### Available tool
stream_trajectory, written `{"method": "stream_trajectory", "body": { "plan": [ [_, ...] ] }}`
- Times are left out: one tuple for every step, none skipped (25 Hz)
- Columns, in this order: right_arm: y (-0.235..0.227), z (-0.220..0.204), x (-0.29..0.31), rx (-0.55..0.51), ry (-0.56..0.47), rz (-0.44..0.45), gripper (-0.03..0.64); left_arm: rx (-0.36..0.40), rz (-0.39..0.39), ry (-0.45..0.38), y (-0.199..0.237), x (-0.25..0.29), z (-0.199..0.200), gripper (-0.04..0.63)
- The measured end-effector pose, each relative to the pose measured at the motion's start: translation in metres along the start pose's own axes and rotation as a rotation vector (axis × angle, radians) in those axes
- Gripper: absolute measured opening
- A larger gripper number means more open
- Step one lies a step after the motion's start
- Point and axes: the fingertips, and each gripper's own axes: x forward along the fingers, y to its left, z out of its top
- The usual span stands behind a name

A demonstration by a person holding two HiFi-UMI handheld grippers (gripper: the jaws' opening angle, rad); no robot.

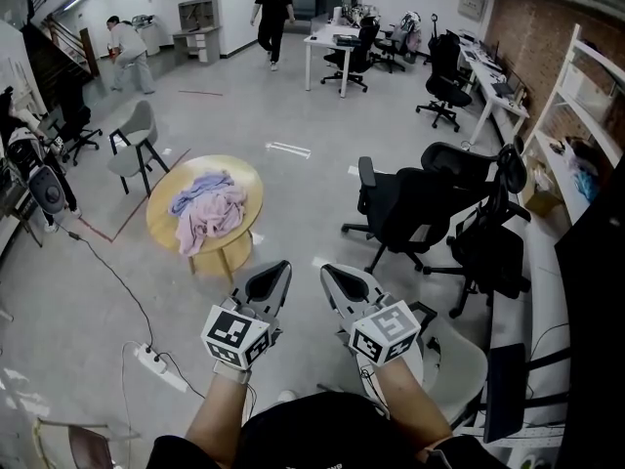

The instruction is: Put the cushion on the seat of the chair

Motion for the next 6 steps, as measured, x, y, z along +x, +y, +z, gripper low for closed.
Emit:
{"method": "stream_trajectory", "body": {
  "plan": [
    [-0.0001,-0.0015,-0.0011,0.003,0.002,-0.001,0.006,0.008,0.005,0.002,-0.0008,-0.0005,-0.0011,0.011],
    [-0.0002,-0.0031,-0.0022,0.006,0.003,-0.003,0.007,0.019,0.012,0.005,-0.0016,-0.0009,-0.0026,0.011],
    [-0.0004,-0.0046,-0.0035,0.008,0.004,-0.003,0.007,0.032,0.019,0.008,-0.0024,-0.0013,-0.0044,0.011],
    [-0.0006,-0.0059,-0.0047,0.010,0.005,-0.004,0.006,0.045,0.026,0.011,-0.0031,-0.0015,-0.0061,0.012],
    [-0.0010,-0.0072,-0.0059,0.011,0.005,-0.004,0.006,0.056,0.031,0.013,-0.0038,-0.0016,-0.0077,0.011],
    [-0.0013,-0.0083,-0.0071,0.012,0.006,-0.005,0.006,0.066,0.036,0.014,-0.0045,-0.0016,-0.0092,0.011]
  ]
}}
